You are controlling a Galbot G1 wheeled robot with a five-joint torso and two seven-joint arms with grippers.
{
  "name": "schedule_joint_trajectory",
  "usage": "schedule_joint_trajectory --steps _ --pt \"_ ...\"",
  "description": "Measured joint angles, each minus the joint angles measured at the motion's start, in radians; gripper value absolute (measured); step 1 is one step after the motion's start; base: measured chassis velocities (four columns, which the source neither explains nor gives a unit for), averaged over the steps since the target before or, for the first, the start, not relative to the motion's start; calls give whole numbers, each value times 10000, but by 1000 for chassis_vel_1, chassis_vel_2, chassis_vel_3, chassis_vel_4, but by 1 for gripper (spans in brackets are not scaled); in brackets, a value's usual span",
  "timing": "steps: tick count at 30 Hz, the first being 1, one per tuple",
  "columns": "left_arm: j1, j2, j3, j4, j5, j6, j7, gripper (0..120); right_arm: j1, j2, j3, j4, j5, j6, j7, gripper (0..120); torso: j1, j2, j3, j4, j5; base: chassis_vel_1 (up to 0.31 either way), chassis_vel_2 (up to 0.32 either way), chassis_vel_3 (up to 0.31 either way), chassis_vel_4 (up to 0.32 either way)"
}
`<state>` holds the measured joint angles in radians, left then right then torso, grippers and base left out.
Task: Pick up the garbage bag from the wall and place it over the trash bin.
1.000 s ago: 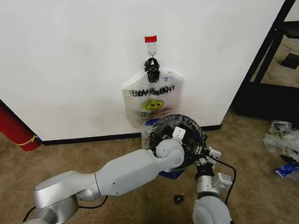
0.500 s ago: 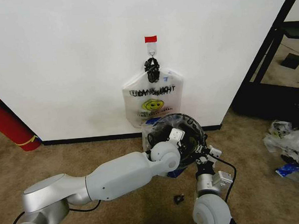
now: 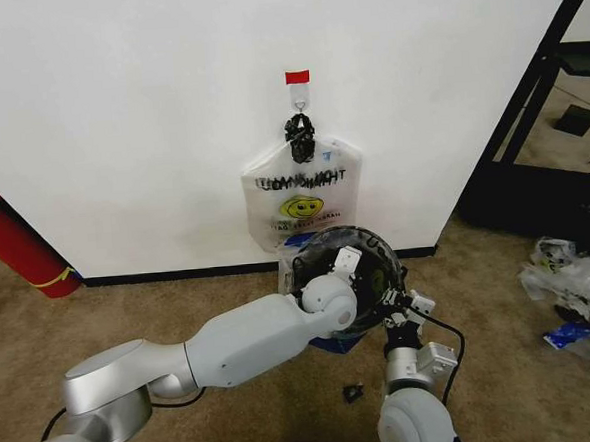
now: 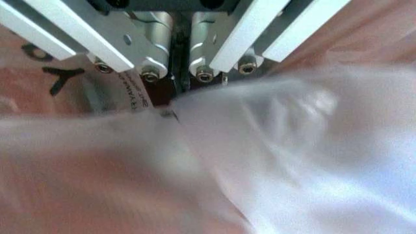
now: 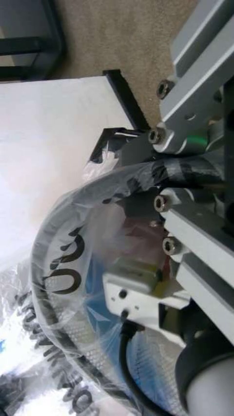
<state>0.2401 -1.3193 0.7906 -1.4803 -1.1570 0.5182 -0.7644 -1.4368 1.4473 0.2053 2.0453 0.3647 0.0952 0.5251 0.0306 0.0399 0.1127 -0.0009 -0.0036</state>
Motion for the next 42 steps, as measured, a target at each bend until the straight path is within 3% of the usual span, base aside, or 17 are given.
schedule_joint_trajectory --steps 7,17,30,42 --pt "30 29 156 39 0 301 7 0 -15 -36 22 25 11 7 -6 1 0 0 0 1 0 0 0 0 0" --pt "-377 725 395 -1133 -880 965 -130 0 87 -76 125 -22 24 31 0 1 0 1 0 3 0 0 0 0 0" --pt "-124 155 414 -274 -780 933 36 0 -68 -48 45 -10 -179 120 -44 1 0 1 0 0 0 0 0 0 0" --pt "-475 1016 369 -1898 -1081 921 -67 0 338 -9 303 -234 190 58 62 1 0 1 0 3 -1 0 0 0 0"
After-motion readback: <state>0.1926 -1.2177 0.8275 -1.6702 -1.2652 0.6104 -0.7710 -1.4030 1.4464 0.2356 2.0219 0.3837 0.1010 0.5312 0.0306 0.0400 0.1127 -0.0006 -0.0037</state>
